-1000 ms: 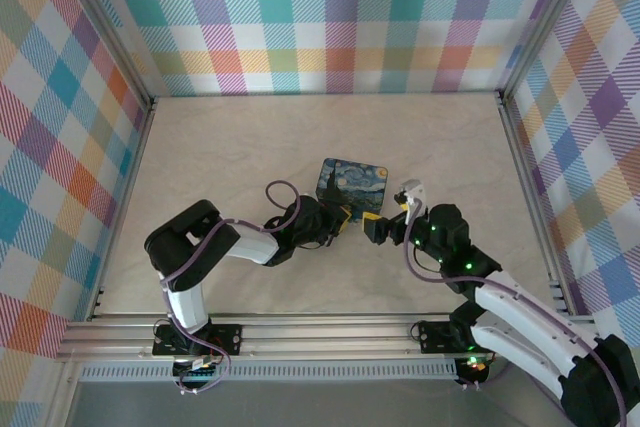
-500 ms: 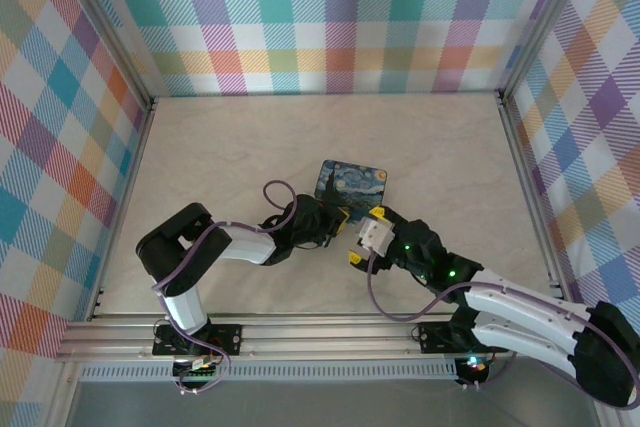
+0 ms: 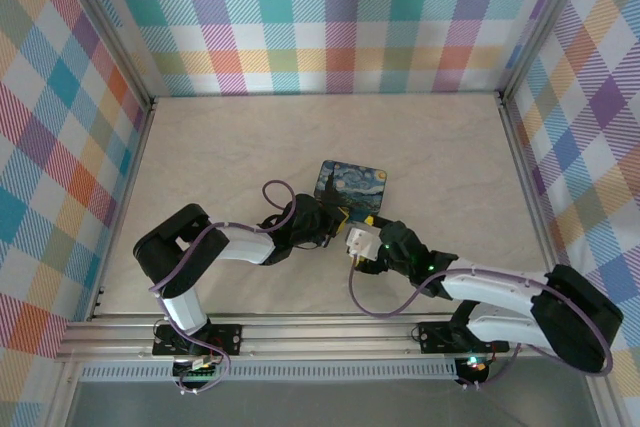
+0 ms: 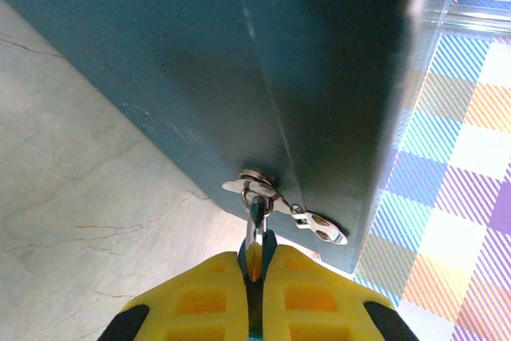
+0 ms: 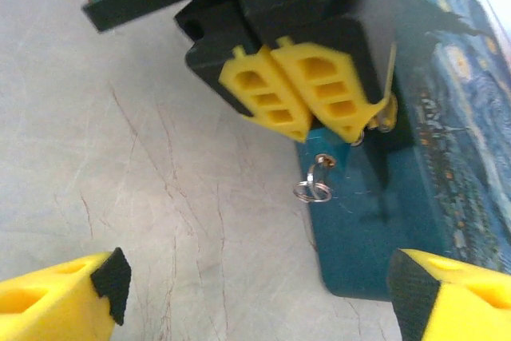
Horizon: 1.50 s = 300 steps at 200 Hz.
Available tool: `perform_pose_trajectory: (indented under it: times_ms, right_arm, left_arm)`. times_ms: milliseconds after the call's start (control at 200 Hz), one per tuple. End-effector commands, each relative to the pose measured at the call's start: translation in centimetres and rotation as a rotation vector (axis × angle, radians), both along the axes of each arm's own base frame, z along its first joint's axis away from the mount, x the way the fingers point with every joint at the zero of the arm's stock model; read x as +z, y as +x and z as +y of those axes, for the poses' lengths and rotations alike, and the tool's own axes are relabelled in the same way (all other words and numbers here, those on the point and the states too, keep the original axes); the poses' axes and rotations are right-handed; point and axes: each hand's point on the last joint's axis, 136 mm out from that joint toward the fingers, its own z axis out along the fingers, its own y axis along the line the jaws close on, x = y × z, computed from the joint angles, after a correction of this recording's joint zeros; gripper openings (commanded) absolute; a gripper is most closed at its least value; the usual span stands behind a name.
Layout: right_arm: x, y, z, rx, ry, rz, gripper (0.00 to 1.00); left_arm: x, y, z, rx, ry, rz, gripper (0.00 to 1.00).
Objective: Unlock a padlock with a key
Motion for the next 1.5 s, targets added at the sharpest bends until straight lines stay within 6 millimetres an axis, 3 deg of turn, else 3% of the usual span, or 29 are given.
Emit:
perform_pose_trajectory:
  times_ms: [0,185,485,665,1175,1495]
  right_arm:
    - [1.7,1.3,1.4,-0.013,0.047,-0.053,0.76]
    - [1.7,2.2,1.4,-0.048,0.041,-0.076,0.58]
    - [1.8,3.2,2.2,-0.036,0.038,-0.119,0.45]
    - [1.8,3.8,2.6,-0.04,0.037,-0.133,0.44]
    - [0.9,4.5,2.2,-0.052,0.005,-0.132,0.26]
    - [1.0,4.9,2.1,-0.068,0.007,-0.134,0.05]
  left_arm:
    - [2.7,0.2,-0.8,-0.008,-0.048,-0.047,0.07]
    - [2.7,0.2,-0.8,-0.009,-0.047,-0.047,0.07]
    - [2.9,0.2,-0.8,-0.011,-0.051,-0.048,0.07]
    - [2.9,0.2,-0.9,-0.012,-0.053,-0.047,0.07]
    - [2.7,0.2,-1.0,-0.014,-0.052,-0.043,0.06]
    - [2.7,0.4,-1.1,-0.014,-0.058,-0.042,0.06]
